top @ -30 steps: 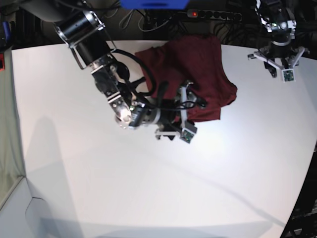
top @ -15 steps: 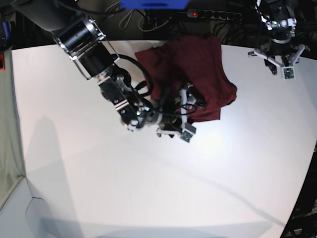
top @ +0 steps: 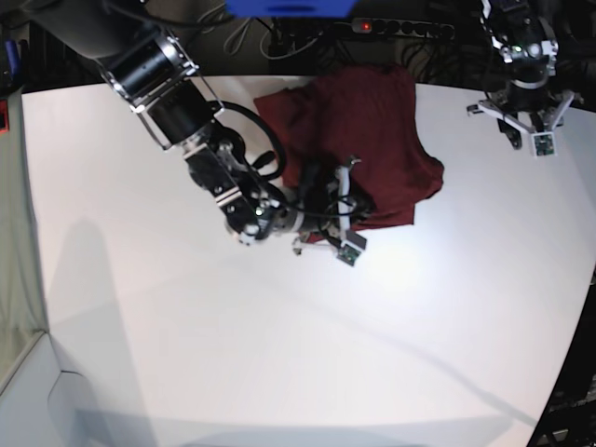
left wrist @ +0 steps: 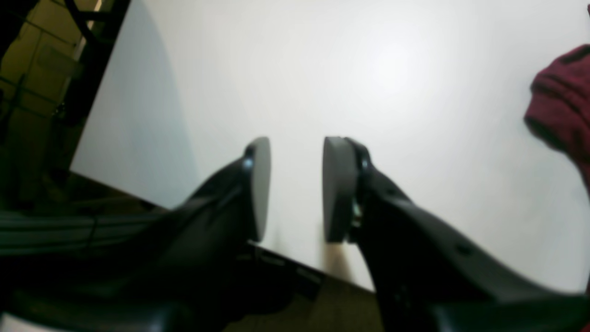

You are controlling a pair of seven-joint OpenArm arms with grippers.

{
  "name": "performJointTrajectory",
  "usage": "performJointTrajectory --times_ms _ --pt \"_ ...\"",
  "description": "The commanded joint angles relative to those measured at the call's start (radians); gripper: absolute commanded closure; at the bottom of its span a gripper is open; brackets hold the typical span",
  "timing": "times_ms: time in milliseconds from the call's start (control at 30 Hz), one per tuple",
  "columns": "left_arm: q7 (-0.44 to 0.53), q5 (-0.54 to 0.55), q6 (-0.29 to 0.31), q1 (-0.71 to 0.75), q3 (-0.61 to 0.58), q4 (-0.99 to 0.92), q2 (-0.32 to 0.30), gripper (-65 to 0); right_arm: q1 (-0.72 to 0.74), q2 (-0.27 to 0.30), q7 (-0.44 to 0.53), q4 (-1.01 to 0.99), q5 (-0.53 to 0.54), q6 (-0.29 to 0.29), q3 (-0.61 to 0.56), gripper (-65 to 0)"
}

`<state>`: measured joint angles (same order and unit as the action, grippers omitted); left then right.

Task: Layout the t-shirt on the table in an organized manner, then fold the t-shirt properly
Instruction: 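Smooth the folded shirt edge with the right gripper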

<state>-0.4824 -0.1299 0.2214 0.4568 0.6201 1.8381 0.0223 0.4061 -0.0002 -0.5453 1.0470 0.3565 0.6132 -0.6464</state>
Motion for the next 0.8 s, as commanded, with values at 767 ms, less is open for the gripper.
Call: performJointTrajectory --times_ms 767 --pt "0.021 -0.003 -0.009 -0.026 0.001 -0.019 -0.006 -19.0 0.061 0.065 0.02 0.085 0.02 0.007 0.013 0.0"
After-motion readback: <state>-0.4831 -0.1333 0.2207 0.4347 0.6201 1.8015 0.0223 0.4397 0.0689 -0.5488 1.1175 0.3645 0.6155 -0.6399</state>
